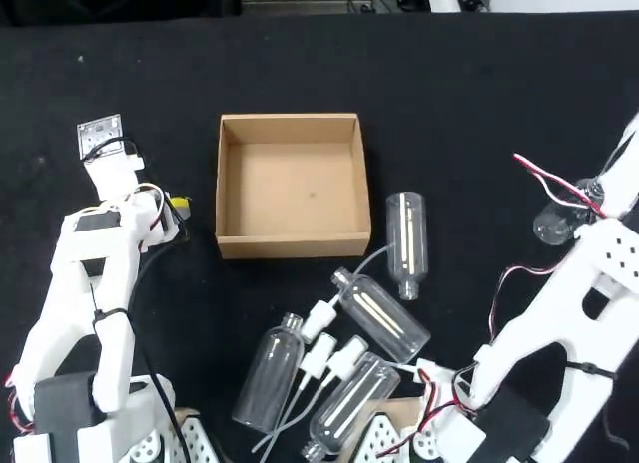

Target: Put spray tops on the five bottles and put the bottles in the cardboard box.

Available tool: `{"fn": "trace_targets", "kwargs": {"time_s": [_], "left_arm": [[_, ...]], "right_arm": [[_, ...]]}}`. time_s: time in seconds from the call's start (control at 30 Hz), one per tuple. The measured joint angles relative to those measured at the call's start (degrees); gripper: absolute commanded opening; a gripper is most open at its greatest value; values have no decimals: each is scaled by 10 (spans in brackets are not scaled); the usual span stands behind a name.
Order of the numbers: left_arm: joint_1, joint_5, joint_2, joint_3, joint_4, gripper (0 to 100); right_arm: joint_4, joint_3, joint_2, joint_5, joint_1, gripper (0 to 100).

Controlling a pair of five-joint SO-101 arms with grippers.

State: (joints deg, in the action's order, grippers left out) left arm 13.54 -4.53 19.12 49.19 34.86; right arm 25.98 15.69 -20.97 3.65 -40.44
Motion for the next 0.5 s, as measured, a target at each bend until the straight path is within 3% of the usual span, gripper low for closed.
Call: {"fn": "trace_targets", "kwargs": {"time_s": [0.23,0.5], "left_arm": [[0,0,0,0,0,270],[0,0,0,0,0,270]], "right_arm": [[-80,59,0,0,0,11],[-93,84,0,0,0,11]]}}
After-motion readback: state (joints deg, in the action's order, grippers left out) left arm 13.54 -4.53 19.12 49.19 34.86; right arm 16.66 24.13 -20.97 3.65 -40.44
